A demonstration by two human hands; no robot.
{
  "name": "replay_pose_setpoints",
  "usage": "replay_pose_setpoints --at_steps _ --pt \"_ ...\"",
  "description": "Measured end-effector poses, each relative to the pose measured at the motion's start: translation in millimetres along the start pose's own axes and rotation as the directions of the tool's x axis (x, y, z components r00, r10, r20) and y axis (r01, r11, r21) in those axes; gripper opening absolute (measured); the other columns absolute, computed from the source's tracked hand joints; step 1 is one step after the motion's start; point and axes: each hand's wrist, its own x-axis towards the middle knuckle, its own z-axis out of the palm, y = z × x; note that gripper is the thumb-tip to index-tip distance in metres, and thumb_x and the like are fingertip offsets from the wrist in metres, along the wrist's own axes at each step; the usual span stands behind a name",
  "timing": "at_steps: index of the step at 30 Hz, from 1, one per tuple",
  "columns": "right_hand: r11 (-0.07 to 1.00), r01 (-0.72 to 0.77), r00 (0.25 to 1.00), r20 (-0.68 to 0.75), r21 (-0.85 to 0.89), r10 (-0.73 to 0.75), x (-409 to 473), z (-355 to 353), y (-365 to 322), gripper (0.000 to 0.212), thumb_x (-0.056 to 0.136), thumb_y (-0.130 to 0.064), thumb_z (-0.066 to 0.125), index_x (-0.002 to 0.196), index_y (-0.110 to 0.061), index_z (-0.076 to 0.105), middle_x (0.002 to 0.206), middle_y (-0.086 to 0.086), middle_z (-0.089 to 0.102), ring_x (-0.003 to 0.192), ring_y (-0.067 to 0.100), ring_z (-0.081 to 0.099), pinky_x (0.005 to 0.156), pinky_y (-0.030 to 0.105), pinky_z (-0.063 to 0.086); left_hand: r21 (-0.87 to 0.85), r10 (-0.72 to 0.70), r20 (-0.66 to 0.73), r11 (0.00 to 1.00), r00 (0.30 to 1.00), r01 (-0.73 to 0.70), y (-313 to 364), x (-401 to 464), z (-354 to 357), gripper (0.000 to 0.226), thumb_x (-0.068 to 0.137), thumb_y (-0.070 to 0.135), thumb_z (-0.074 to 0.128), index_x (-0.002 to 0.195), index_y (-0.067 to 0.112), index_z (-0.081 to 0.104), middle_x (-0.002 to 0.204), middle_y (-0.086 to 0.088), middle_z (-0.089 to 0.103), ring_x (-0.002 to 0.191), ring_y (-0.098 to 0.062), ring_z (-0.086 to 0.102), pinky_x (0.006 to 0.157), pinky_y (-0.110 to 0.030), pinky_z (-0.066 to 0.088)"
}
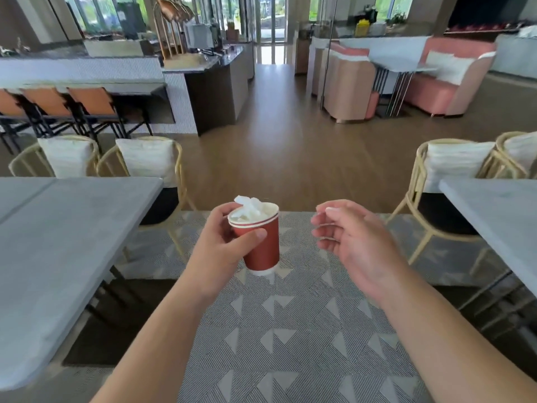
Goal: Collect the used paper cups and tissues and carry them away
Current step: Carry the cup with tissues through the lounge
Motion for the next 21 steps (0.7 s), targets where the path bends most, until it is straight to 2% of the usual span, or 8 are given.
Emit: replay_pose_setpoints --at_steps 4,7,11,17,21 --pt "0.999 -0.035 0.999 -0.003 0.038 0.035 76 1 17 0.015 0.093 -0.01 0.052 0.089 -0.012 0.065 0.075 0.003 0.068 0.064 0.015 0.062 0.06 0.027 0.048 0.03 -0.005 -0.016 1.0 1.0 0.006 -17 71 -6 0.067 0.057 0.035 0.086 0.117 0.025 0.059 0.099 0.017 0.077 0.092 0.001 0.07 0.076 -0.016 0.054" --pt "0.996 -0.063 0.998 0.024 0.067 0.062 144 2 32 0.011 0.086 -0.018 0.057 0.089 -0.013 0.067 0.077 0.004 0.068 0.067 0.015 0.062 0.061 0.026 0.049 0.079 -0.009 -0.043 0.997 0.999 0.012 -30 130 -9 0.062 0.065 0.023 0.086 0.121 0.023 0.058 0.098 0.018 0.077 0.092 0.002 0.07 0.076 -0.016 0.055" --pt "0.993 -0.094 0.994 0.07 0.075 0.089 247 3 43 0.017 0.095 -0.009 0.049 0.09 -0.012 0.066 0.077 0.003 0.068 0.066 0.015 0.061 0.063 0.029 0.047 0.105 -0.018 -0.125 0.994 0.992 0.031 -44 216 -9 0.064 0.068 0.019 0.08 0.128 0.015 0.057 0.103 0.01 0.076 0.095 -0.002 0.071 0.079 -0.019 0.057" --pt "0.989 -0.114 0.979 0.179 0.092 0.096 387 2 26 0.02 0.096 -0.007 0.049 0.088 -0.012 0.067 0.08 0.005 0.068 0.066 0.017 0.06 0.061 0.028 0.047 0.145 0.0 -0.184 0.989 0.983 0.027 -33 346 0 0.073 0.057 0.039 0.087 0.122 0.023 0.06 0.103 0.013 0.078 0.096 -0.002 0.072 0.077 -0.017 0.056" --pt "0.988 -0.132 0.971 0.21 0.082 0.113 455 10 24 0.019 0.096 -0.008 0.048 0.09 -0.011 0.066 0.079 0.005 0.067 0.065 0.016 0.061 0.06 0.026 0.047 0.14 0.03 -0.22 0.99 0.975 0.001 -35 408 -4 0.066 0.06 0.038 0.088 0.12 0.028 0.062 0.107 0.009 0.078 0.1 -0.006 0.072 0.079 -0.02 0.056"
